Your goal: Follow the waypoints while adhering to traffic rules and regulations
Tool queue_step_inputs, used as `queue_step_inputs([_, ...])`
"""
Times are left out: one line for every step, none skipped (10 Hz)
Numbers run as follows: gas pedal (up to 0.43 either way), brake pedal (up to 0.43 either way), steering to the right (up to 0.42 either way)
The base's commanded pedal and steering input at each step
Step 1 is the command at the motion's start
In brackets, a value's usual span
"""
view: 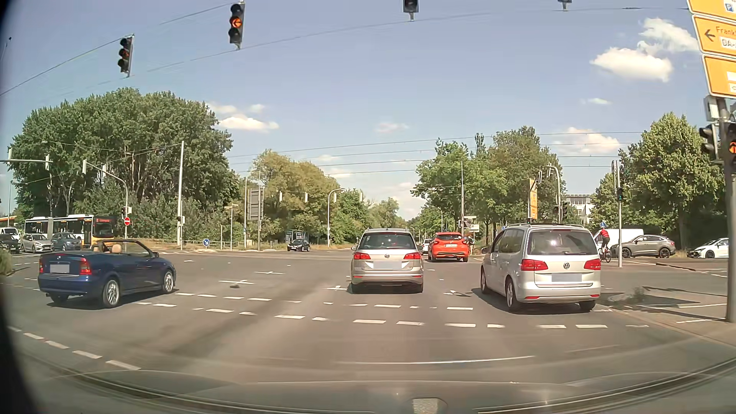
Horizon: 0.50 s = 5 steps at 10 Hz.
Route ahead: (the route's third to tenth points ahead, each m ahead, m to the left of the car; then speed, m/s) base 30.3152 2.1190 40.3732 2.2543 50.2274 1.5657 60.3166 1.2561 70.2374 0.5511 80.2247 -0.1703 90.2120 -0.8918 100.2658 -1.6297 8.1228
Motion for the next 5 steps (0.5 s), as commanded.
queue_step_inputs([0.079,0.030,0.006])
queue_step_inputs([0.059,0.030,0.006])
queue_step_inputs([0.008,0.030,0.006])
queue_step_inputs([0.008,0.030,0.006])
queue_step_inputs([0.000,0.030,0.006])
